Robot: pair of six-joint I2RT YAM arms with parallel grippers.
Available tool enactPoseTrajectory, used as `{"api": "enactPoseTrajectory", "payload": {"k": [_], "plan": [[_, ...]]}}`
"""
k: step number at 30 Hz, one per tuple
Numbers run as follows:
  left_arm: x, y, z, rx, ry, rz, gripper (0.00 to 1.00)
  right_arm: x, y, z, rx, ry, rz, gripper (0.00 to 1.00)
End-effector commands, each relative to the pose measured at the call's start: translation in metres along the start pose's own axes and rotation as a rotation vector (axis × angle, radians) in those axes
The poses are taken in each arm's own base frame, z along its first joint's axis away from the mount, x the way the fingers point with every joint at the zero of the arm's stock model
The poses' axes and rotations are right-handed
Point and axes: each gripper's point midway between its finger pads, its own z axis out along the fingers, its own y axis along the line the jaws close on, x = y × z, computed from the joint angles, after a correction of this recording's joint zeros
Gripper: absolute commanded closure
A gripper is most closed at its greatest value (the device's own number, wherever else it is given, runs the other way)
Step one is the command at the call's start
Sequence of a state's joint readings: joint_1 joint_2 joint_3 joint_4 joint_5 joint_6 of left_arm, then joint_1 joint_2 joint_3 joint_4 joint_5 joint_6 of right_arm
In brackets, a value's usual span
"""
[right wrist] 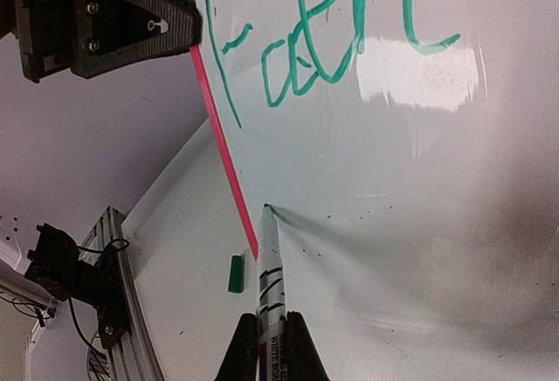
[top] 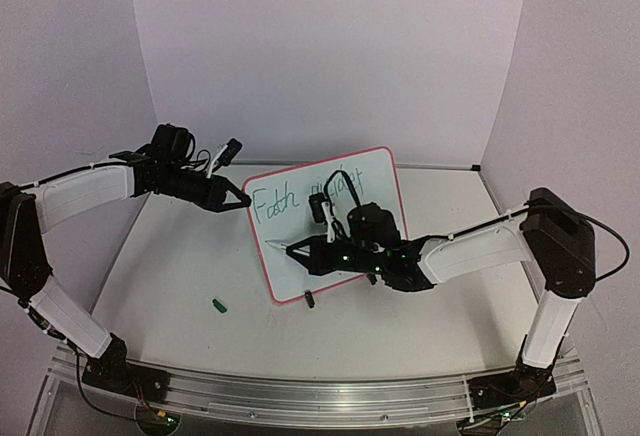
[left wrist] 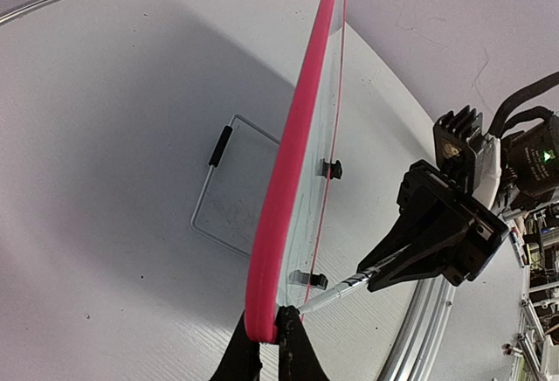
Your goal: Write a sentence on the whiteboard
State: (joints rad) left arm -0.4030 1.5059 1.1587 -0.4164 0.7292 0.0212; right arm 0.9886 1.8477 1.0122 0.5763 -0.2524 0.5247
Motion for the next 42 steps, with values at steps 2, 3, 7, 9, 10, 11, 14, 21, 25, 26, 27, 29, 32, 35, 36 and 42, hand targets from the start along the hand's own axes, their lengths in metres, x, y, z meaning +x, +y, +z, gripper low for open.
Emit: {"api": "enactPoseTrajectory", "payload": {"k": [2,3,7,9,10,11,14,21,25,26,27,29,32,35,36,42], "plan": [[0.052,0.009,0.021,-0.042,0.18,-0.016,1.0,0.002,-0.008,-0.005,0.016,-0.012,0.021,1.0],[0.052,0.008,0.021,-0.042,0.179,-0.015,1.0,0.003,-0.009,-0.006,0.021,-0.012,0.023,1.0],[0.051,0.007,0.02,-0.041,0.177,-0.012,1.0,0.012,-0.016,-0.013,0.045,-0.001,0.038,1.0],[0.051,0.007,0.02,-0.041,0.176,-0.012,1.0,0.015,-0.018,-0.017,0.051,0.003,0.043,1.0],[0.05,0.007,0.02,-0.04,0.176,-0.011,1.0,0.016,-0.018,-0.019,0.052,0.005,0.044,1.0],[0.051,0.006,0.02,-0.04,0.177,-0.01,1.0,0.017,-0.018,-0.021,0.049,0.006,0.044,1.0],[0.051,0.006,0.02,-0.04,0.178,-0.009,1.0,0.009,-0.006,-0.029,0.012,-0.004,0.02,1.0],[0.051,0.005,0.021,-0.04,0.18,-0.009,1.0,-0.017,0.01,-0.037,-0.035,-0.056,-0.008,1.0],[0.052,0.006,0.021,-0.041,0.181,-0.008,1.0,-0.023,0.001,-0.029,-0.025,-0.059,0.007,1.0],[0.051,0.006,0.021,-0.042,0.181,-0.008,1.0,-0.024,-0.001,-0.027,-0.025,-0.058,0.008,1.0],[0.051,0.006,0.021,-0.042,0.18,-0.007,1.0,-0.025,-0.002,-0.025,-0.025,-0.057,0.009,1.0],[0.052,0.005,0.021,-0.041,0.181,-0.007,1.0,-0.025,-0.004,-0.022,-0.026,-0.053,0.011,1.0],[0.052,0.005,0.021,-0.041,0.182,-0.007,1.0,-0.025,-0.007,-0.017,-0.031,-0.045,0.015,1.0],[0.052,0.005,0.022,-0.04,0.183,-0.007,1.0,-0.023,-0.011,-0.015,-0.027,-0.039,0.022,1.0],[0.052,0.005,0.022,-0.04,0.183,-0.006,1.0,-0.022,-0.012,-0.014,-0.024,-0.036,0.025,1.0],[0.053,0.007,0.023,-0.04,0.188,-0.011,1.0,-0.009,-0.019,-0.016,-0.009,-0.011,0.043,1.0]]}}
